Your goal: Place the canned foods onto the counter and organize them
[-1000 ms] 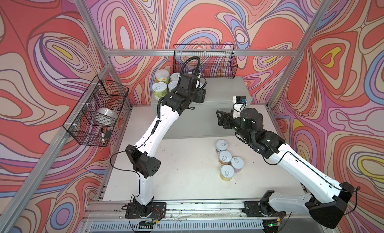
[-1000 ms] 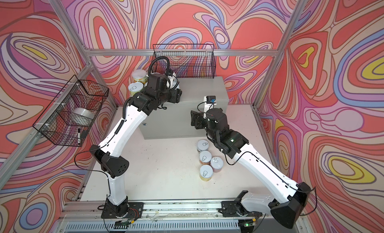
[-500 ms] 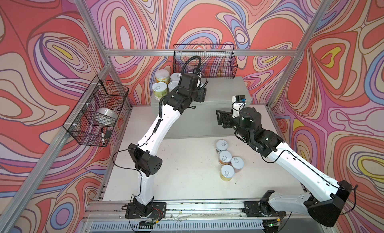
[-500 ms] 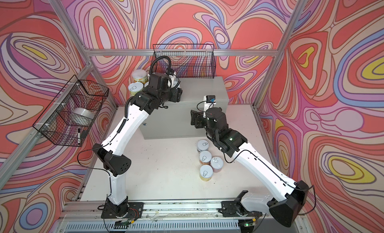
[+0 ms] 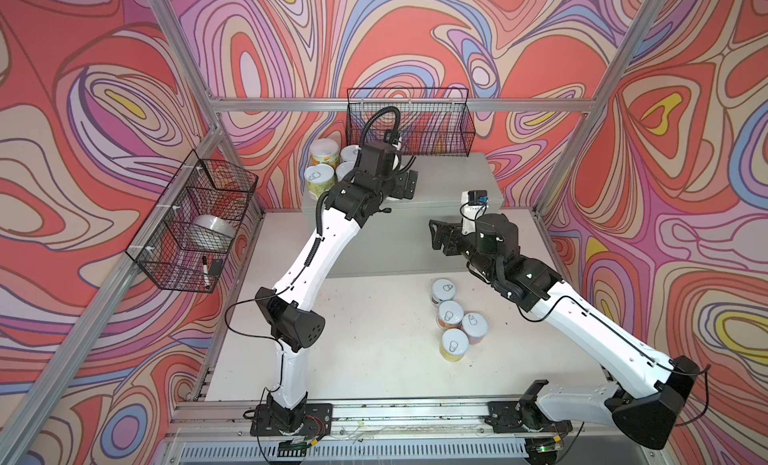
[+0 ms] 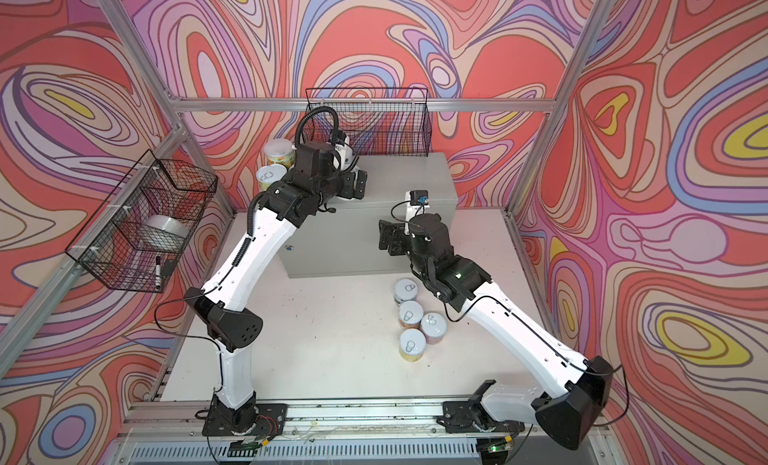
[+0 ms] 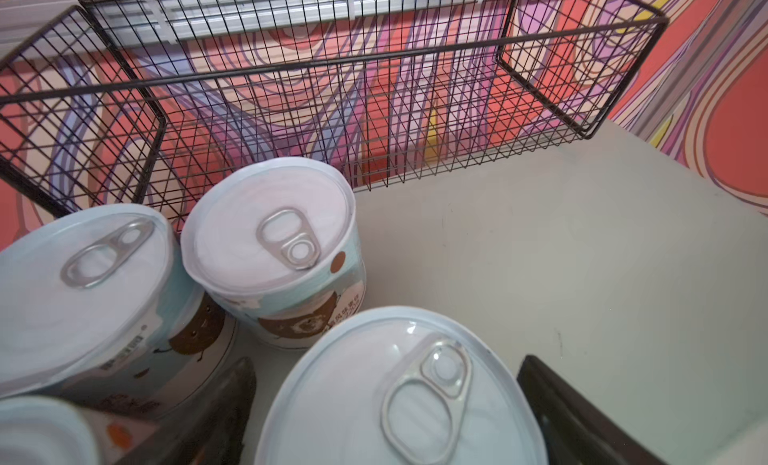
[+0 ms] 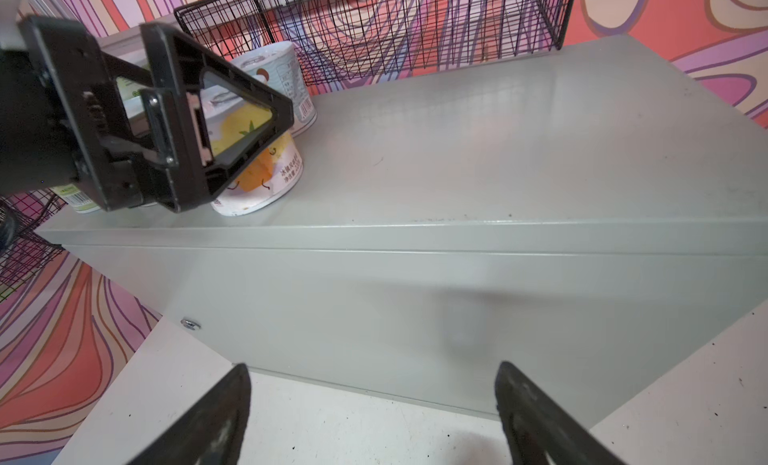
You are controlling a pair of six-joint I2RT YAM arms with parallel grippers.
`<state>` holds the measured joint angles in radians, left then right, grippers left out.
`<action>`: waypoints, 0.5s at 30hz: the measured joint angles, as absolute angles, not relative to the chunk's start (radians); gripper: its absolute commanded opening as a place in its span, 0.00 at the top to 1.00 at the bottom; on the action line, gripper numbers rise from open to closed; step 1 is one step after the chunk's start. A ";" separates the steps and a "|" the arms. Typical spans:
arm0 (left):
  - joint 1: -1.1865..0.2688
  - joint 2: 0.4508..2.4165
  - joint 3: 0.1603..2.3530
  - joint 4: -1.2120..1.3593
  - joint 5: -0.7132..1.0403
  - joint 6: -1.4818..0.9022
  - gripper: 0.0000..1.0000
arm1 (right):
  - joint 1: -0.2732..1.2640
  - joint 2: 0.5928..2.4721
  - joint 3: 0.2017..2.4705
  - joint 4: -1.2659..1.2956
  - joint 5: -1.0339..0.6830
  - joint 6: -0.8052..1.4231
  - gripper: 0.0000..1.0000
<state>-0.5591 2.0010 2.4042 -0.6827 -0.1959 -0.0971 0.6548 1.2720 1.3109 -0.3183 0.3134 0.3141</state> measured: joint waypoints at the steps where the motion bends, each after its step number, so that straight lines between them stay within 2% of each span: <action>1: -0.559 2.001 2.405 -0.680 -0.196 -0.097 0.00 | 0.654 1.272 1.311 -0.314 0.313 0.313 0.08; 9: -0.559 1.973 2.437 -0.669 -0.175 -0.096 0.02 | 0.647 1.296 1.354 -0.283 0.287 0.296 0.17; 13: -0.559 1.913 2.434 -0.665 -0.158 -0.096 0.04 | 0.647 1.325 1.394 -0.272 0.268 0.280 0.19; 15: -0.560 1.857 2.401 -0.649 -0.150 -0.097 0.05 | 0.647 1.345 1.413 -0.260 0.259 0.268 0.23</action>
<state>-0.5598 1.8572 2.4008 -0.6487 -0.1501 -0.0971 0.6468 1.3445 1.4128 -0.2600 0.2588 0.2684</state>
